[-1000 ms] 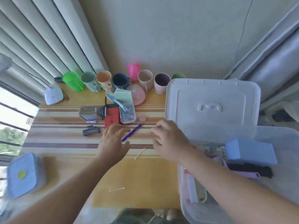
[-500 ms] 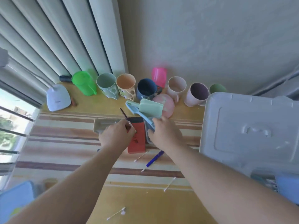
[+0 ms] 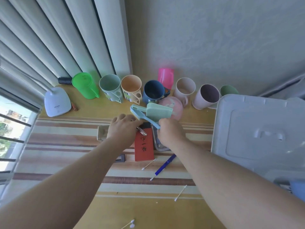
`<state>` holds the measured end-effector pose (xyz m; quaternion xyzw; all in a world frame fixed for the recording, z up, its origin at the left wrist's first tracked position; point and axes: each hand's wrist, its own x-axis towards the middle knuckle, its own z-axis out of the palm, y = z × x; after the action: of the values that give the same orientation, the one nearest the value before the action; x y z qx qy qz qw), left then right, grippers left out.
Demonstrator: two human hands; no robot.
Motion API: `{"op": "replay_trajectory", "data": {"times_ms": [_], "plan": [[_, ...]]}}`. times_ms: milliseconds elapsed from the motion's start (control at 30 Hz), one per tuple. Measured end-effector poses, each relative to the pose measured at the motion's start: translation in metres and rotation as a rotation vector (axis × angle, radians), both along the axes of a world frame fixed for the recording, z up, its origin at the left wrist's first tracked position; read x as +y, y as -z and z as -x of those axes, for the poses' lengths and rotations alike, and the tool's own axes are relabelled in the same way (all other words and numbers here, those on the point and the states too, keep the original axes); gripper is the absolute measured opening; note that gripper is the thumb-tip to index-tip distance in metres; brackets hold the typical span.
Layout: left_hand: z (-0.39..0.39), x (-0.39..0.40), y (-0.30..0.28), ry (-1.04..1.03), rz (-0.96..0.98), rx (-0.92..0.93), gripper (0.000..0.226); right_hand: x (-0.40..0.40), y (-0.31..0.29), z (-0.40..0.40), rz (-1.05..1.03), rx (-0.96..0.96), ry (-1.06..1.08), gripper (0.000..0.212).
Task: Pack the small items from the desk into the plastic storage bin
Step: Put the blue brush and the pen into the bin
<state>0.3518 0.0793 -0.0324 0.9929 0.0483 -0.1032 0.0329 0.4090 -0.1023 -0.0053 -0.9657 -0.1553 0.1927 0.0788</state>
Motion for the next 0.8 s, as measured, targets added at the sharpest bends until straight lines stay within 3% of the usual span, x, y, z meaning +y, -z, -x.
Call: {"op": "replay_trajectory", "data": {"times_ms": [167, 400, 533, 667, 800], "plan": [[0.003, -0.008, -0.005, 0.116, -0.068, -0.125, 0.02, -0.013, -0.004, 0.003, -0.115, 0.005, -0.032, 0.01], [0.052, -0.023, -0.049, 0.18, 0.214, -0.419, 0.013, -0.086, -0.052, 0.024, -0.375, -0.057, -0.085, 0.006], [0.091, -0.06, -0.091, 0.21, 0.373, -0.381, 0.014, -0.171, -0.097, 0.05, -0.424, -0.166, -0.037, 0.013], [0.122, -0.127, -0.132, 0.195, 0.649, -0.242, 0.016, -0.281, -0.15, 0.086, -0.387, -0.209, 0.022, 0.026], [0.128, -0.2, -0.152, 0.261, 0.756, -0.17, 0.02, -0.406, -0.176, 0.121, -0.298, -0.283, 0.153, 0.026]]}}
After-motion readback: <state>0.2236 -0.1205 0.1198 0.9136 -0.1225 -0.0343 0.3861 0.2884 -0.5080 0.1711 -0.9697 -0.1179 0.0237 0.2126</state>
